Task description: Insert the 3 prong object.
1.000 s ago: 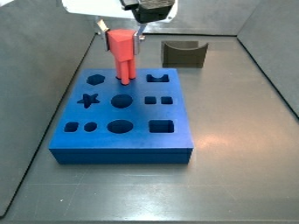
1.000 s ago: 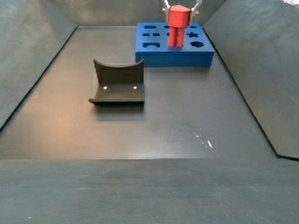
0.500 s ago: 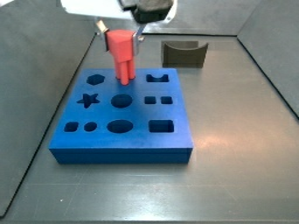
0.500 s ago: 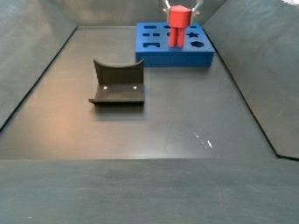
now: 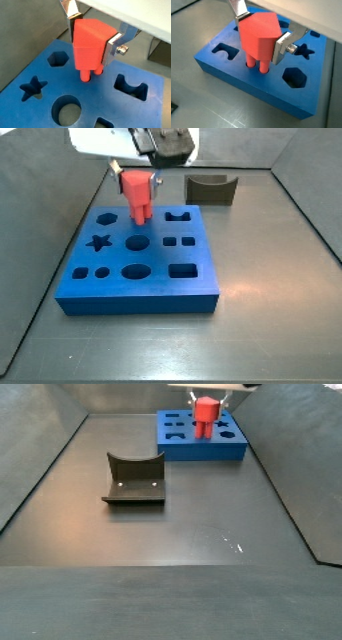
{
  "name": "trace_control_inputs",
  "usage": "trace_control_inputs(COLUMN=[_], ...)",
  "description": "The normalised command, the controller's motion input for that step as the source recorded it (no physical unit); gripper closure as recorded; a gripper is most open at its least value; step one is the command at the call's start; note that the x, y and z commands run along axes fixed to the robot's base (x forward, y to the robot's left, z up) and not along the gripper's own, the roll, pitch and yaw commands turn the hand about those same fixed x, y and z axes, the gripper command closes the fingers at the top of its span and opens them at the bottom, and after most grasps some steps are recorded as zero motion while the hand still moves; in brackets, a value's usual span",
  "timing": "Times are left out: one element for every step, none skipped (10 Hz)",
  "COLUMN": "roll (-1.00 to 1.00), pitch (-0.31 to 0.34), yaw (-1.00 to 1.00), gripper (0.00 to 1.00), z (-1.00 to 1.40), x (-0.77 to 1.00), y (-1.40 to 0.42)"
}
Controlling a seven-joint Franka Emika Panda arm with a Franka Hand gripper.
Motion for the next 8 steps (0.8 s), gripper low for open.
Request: trace_control_inputs(roll=[0.09,0.11,0.11,0.1,0.12,0.07,0.0,0.0], pitch=[0.033,0.0,-0.01,-0.037,-0.096,-0.12,-0.08,0.0], yaw=[0.0,0.0,0.0,0.0,-0.02,0.0,0.0,0.0], gripper=[1.0,1.0,1.0,1.0,1.0,1.0,1.0,1.0], z=[-0.47,-0.49,-0.47,-0.44,-0.47,-0.31,0.0,0.0], x=[0.15,0.07,0.05,0.03,0.0,-0.03,-0.1,0.0], y=[0.0,0.0,0.0,-0.02,-0.04,-0.02,0.0,0.0])
